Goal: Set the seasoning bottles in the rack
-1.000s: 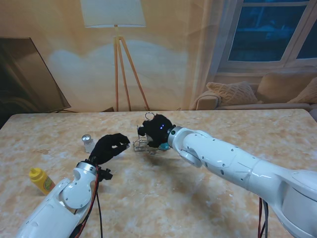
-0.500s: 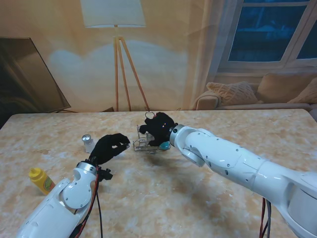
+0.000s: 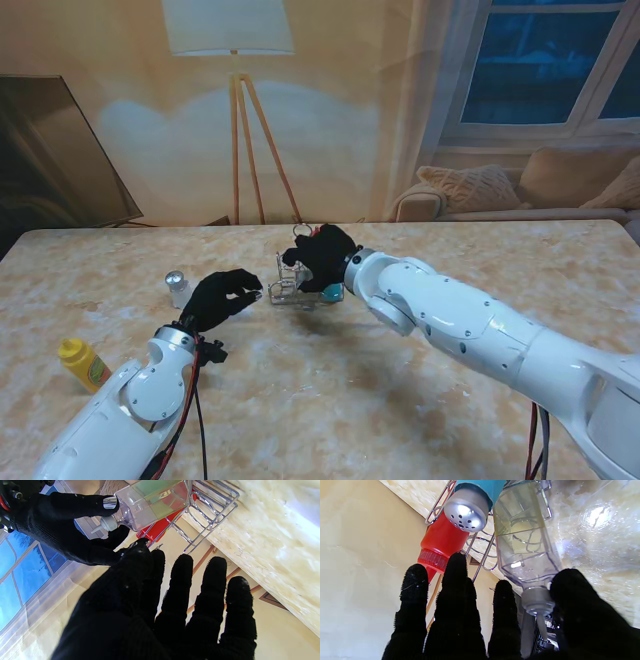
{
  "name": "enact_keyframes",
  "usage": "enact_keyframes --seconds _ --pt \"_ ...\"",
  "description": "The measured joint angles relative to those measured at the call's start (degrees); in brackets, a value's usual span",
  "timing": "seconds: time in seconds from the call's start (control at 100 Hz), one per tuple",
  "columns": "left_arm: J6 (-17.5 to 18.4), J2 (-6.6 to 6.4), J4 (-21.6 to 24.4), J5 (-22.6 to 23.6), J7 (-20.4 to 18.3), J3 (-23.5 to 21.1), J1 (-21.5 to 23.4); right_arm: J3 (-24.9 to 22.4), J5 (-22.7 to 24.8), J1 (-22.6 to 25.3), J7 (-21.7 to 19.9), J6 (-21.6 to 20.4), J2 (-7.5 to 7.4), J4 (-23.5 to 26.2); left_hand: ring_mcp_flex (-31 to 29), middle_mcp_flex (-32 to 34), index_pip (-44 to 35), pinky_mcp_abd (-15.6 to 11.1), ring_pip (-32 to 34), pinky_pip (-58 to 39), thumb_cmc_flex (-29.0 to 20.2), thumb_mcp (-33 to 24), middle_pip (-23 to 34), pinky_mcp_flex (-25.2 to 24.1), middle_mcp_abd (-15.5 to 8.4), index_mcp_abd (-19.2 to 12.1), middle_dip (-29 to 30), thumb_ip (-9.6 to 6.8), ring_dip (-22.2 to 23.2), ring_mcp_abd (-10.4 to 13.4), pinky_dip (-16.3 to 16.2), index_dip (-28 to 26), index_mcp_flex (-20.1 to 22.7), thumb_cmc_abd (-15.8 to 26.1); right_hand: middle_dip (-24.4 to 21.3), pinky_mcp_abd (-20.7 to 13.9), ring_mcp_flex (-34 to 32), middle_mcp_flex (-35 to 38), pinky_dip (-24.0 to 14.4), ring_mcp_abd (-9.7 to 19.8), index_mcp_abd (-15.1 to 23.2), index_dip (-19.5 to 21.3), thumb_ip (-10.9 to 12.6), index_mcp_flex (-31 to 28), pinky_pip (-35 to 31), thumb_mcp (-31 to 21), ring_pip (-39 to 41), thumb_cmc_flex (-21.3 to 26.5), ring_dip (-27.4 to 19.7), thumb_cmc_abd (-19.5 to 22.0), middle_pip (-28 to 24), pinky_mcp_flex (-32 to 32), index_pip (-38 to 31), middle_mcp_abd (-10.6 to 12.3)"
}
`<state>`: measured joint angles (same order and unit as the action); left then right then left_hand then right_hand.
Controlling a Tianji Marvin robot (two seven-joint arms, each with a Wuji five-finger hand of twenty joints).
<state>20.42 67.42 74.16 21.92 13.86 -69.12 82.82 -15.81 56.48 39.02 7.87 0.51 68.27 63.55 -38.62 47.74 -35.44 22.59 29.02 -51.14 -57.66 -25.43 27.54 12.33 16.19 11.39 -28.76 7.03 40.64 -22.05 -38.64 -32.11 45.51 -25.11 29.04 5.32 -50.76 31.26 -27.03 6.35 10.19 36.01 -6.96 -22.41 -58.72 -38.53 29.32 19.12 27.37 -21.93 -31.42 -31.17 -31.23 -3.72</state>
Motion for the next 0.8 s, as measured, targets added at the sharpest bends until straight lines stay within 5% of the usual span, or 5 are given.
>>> enact_keyframes --seconds 0.8 --pt "0.1 0.00 -0.1 0.0 0.0 0.0 -0.1 -5.1 1.7 2.4 0.2 0.8 -1.34 3.3 0.0 0.0 0.0 0.0 0.0 0.0 0.0 0.0 0.0 0.0 0.0 0.0 0.0 0.00 0.0 0.0 0.0 0.0 0.0 0.0 2.0 -0.1 -0.8 0.8 0.2 1.6 0.0 2.9 0.7 -0.9 -1.3 1.8 2.5 2.2 0.0 2.4 -3.9 -1.7 -2.3 1.2"
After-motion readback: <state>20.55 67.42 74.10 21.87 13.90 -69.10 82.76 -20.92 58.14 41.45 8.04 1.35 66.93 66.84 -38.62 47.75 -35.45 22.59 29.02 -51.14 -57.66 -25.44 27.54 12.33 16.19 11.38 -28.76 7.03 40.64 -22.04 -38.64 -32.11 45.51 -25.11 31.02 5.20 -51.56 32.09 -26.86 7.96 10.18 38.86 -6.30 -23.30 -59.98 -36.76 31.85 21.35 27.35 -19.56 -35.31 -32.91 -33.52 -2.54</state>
